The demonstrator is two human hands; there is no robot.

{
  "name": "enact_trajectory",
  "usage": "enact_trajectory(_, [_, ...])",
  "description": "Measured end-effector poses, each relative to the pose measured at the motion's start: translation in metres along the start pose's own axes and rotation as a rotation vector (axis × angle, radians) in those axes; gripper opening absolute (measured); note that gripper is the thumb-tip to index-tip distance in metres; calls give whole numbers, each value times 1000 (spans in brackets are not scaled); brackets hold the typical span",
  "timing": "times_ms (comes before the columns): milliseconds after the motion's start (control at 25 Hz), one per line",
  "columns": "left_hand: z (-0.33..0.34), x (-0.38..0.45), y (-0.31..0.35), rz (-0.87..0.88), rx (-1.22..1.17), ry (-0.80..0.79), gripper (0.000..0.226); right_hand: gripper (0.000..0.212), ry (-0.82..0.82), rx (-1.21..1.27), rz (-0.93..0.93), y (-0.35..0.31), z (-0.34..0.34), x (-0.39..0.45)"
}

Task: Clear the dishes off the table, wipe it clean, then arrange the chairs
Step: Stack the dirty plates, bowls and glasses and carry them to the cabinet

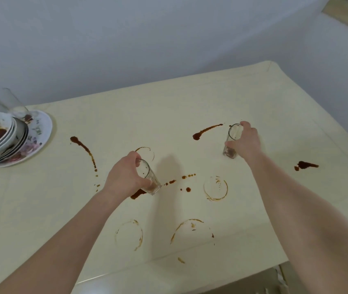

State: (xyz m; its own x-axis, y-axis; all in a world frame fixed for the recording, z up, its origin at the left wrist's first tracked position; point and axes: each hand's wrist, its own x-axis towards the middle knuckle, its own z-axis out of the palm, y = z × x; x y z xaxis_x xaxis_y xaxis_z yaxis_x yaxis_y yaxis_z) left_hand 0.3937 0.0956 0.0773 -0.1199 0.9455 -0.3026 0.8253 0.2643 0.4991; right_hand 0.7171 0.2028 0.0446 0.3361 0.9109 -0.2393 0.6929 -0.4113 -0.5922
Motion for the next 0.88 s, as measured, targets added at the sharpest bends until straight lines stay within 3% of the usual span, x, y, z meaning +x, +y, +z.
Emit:
enact_trajectory(120, [-10, -4, -18, -19, -37, 10, 73, 81, 23, 27, -55, -23, 18, -30])
enact_trajectory(360, [-46, -26, -84, -28, -88, 59, 71, 81, -133, 227, -152, -95, 90, -137])
enact_trajectory(560, [-98, -55, -187, 5, -137, 106, 76, 79, -221, 307, -198, -163, 165, -245])
enact_trajectory(680, [-139, -71, -257, 45, -106, 126, 85, 84, -209, 336, -160, -204, 220, -306])
enact_trajectory(880, [-199, -86, -341, 73, -76, 129, 78, 81, -172, 391, -129, -259, 281, -379])
